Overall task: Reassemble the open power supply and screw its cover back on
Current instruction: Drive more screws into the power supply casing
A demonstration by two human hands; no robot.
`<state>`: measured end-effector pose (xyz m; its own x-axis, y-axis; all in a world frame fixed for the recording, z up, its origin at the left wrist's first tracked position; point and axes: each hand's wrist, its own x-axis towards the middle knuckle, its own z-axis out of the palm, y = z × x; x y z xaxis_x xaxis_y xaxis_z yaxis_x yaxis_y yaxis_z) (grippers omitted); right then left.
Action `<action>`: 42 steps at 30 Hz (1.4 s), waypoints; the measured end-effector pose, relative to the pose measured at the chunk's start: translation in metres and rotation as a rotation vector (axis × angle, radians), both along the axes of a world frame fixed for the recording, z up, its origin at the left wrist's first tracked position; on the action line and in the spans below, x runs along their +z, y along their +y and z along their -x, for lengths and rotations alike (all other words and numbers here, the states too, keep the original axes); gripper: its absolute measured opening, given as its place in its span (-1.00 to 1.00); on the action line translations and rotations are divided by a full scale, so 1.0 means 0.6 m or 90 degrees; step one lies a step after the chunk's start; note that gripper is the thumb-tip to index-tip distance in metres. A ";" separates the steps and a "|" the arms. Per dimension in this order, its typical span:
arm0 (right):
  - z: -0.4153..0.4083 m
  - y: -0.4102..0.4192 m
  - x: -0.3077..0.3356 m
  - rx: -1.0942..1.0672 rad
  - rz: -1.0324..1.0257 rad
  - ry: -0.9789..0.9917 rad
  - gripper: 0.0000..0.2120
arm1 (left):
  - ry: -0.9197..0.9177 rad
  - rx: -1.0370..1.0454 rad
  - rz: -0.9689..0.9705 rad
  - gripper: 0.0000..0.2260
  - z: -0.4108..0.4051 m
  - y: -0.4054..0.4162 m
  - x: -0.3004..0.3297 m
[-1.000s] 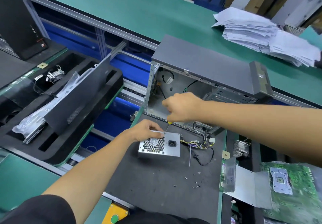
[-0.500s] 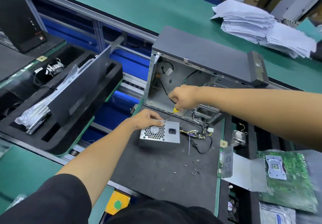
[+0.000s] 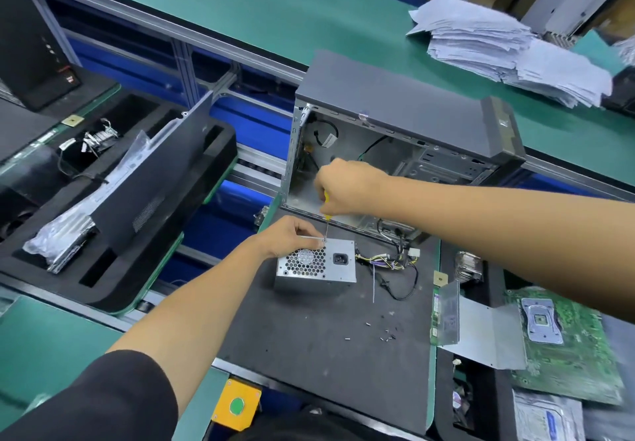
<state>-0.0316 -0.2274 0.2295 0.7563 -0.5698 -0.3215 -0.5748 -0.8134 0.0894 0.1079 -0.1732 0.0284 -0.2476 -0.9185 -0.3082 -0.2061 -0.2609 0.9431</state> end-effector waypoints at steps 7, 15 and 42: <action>0.006 -0.013 0.008 0.386 0.079 0.080 -0.88 | -0.005 -0.015 0.007 -0.93 -0.003 -0.006 -0.003; -0.012 0.006 -0.033 -0.236 0.019 -0.127 -0.86 | 0.010 -0.006 -0.002 -0.94 -0.005 -0.016 -0.017; 0.241 0.098 -0.104 -0.668 -0.006 -0.505 -0.89 | -0.598 0.010 0.576 -0.77 0.120 0.066 0.081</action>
<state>-0.1760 -0.1685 0.1673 -0.0575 -0.9983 -0.0043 -0.8232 0.0499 -0.5655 0.0358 -0.1335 0.0768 -0.2639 -0.8910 0.3693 -0.8815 0.3782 0.2827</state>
